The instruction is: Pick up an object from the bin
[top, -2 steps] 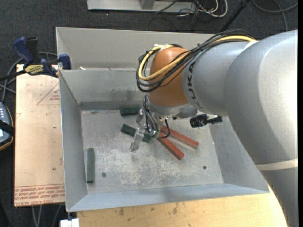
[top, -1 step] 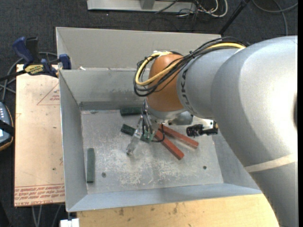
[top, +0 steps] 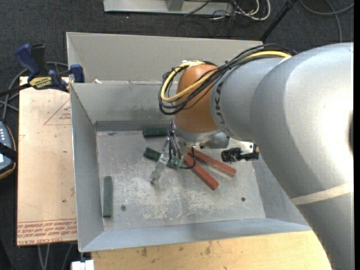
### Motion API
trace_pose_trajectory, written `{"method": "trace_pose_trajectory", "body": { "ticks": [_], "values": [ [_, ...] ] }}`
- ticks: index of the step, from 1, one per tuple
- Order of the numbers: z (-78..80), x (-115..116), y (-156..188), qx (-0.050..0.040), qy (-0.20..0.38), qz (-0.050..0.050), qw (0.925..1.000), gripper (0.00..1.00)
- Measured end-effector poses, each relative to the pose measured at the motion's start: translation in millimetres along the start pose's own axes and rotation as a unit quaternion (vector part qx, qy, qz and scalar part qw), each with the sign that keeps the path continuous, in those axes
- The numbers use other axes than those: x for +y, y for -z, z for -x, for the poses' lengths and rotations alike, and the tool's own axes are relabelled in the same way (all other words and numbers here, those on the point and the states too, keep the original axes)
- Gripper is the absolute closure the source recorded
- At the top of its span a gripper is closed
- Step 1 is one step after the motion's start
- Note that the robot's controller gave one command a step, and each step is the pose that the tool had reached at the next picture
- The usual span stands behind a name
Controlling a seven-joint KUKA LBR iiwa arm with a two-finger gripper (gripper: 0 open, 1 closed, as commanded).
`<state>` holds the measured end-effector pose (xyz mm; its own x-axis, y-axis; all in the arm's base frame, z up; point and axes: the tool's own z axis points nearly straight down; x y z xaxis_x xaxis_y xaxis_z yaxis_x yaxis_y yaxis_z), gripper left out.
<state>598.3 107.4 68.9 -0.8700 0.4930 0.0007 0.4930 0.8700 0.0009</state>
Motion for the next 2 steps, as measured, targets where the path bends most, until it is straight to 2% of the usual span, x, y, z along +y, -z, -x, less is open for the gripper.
{"method": "trace_pose_trajectory", "body": {
  "ticks": [1, 2],
  "values": [
    [0.7, 0.6, 1.5, -0.0010, 0.000, 0.001, 1.0000, 1.00],
    [2.2, 2.1, 75.4, -0.0036, 0.002, 0.003, 1.0000, 1.00]
  ]
}}
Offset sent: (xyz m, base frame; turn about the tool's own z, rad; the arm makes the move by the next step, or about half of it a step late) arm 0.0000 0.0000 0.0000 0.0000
